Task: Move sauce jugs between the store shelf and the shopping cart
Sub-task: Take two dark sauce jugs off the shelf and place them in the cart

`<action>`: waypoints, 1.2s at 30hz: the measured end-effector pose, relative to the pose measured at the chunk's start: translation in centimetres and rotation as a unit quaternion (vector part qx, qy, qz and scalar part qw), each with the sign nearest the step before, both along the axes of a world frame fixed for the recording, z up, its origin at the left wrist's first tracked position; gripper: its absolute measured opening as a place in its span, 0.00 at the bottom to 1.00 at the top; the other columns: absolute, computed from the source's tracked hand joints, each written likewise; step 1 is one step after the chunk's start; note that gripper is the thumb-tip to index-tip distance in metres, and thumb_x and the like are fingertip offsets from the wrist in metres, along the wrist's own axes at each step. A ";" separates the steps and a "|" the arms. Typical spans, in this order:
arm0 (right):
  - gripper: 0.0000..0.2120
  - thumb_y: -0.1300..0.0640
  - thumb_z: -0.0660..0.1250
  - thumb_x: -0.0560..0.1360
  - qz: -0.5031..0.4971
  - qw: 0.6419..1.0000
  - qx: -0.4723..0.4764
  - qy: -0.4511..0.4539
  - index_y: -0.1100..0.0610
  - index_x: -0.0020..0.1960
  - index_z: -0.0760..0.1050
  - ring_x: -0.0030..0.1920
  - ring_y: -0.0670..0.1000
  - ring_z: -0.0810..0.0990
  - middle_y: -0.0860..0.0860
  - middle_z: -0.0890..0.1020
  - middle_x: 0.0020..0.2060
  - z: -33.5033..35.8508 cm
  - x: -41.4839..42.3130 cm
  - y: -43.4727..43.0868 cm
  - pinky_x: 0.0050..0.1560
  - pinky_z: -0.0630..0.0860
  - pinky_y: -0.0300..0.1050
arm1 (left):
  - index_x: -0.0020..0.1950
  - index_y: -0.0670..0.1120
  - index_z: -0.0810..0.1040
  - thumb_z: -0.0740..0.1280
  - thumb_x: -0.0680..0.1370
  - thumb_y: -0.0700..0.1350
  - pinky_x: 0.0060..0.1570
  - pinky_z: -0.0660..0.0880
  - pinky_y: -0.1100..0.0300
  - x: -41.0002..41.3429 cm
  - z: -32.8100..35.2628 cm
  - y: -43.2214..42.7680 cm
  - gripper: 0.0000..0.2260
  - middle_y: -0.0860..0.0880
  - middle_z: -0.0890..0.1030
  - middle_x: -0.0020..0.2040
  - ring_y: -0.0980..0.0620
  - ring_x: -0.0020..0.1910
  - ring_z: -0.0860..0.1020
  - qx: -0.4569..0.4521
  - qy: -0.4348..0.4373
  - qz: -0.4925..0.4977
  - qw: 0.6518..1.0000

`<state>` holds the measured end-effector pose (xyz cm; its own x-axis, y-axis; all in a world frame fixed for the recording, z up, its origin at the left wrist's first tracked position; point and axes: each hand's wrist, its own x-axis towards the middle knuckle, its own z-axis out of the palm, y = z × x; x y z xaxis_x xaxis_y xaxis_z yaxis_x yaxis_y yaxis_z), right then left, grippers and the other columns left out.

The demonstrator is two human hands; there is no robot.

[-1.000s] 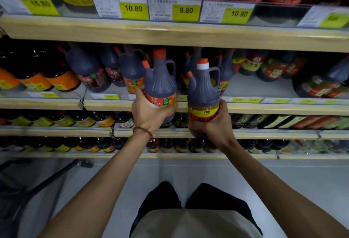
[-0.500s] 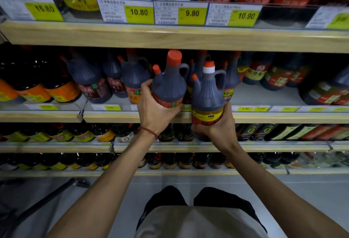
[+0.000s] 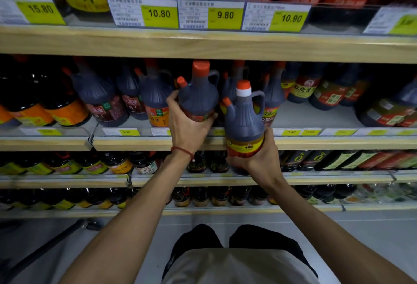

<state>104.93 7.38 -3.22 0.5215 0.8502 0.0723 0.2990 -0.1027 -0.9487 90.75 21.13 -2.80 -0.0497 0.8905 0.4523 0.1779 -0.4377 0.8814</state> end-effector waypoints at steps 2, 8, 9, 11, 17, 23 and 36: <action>0.42 0.69 0.85 0.58 0.005 1.000 0.000 0.001 0.58 0.64 0.66 0.42 0.39 0.83 0.46 0.81 0.48 0.0 0.2 -0.3 0.36 0.79 0.35 | 0.69 0.41 0.66 0.85 0.62 0.45 0.57 0.77 0.61 0.2 -0.3 0.0 0.42 0.45 0.77 0.63 0.51 0.61 0.77 0.003 -0.005 0.005 1.000; 0.41 0.68 0.86 0.58 -0.001 1.000 -0.006 -0.003 0.56 0.62 0.66 0.43 0.40 0.83 0.47 0.81 0.49 -0.5 0.5 -0.8 0.37 0.80 0.37 | 0.69 0.44 0.65 0.85 0.62 0.43 0.54 0.77 0.63 0.6 -0.5 0.8 0.41 0.46 0.77 0.61 0.51 0.59 0.78 0.018 0.019 -0.012 1.000; 0.41 0.67 0.86 0.57 -0.001 1.000 -0.009 -0.003 0.55 0.62 0.67 0.44 0.41 0.83 0.46 0.81 0.49 -0.6 0.5 -0.8 0.38 0.80 0.37 | 0.69 0.45 0.65 0.85 0.62 0.43 0.55 0.77 0.63 0.6 -0.5 0.9 0.42 0.45 0.77 0.61 0.50 0.60 0.78 0.018 0.021 -0.018 0.999; 0.41 0.66 0.86 0.57 -0.003 1.000 -0.010 -0.001 0.55 0.61 0.67 0.44 0.41 0.82 0.47 0.81 0.49 -0.7 0.5 -0.8 0.39 0.80 0.37 | 0.69 0.48 0.65 0.85 0.62 0.44 0.57 0.77 0.60 0.6 -0.8 1.1 0.42 0.45 0.77 0.63 0.48 0.61 0.78 0.013 0.022 -0.019 0.999; 0.40 0.71 0.84 0.59 -0.004 1.000 -0.002 0.012 0.57 0.62 0.66 0.39 0.39 0.82 0.49 0.81 0.48 -0.4 0.6 -0.8 0.34 0.80 0.38 | 0.75 0.46 0.68 0.86 0.61 0.50 0.65 0.75 0.58 0.8 -0.9 1.4 0.47 0.48 0.78 0.68 0.52 0.66 0.76 -0.033 0.023 0.013 0.999; 0.43 0.68 0.86 0.57 -0.014 1.000 0.000 0.002 0.56 0.64 0.66 0.44 0.41 0.82 0.48 0.81 0.52 -0.1 0.8 -0.2 0.39 0.80 0.37 | 0.70 0.48 0.73 0.85 0.60 0.48 0.64 0.76 0.54 1.5 -0.8 1.5 0.41 0.53 0.79 0.65 0.56 0.64 0.77 -0.031 -0.008 0.025 0.999; 0.40 0.69 0.85 0.59 -0.006 1.000 -0.015 0.004 0.56 0.62 0.66 0.41 0.43 0.83 0.50 0.81 0.49 0.2 0.9 -0.8 0.36 0.80 0.39 | 0.76 0.45 0.63 0.84 0.65 0.49 0.65 0.76 0.47 2.5 -2.1 1.5 0.46 0.43 0.76 0.70 0.45 0.67 0.76 -0.109 0.034 0.047 0.992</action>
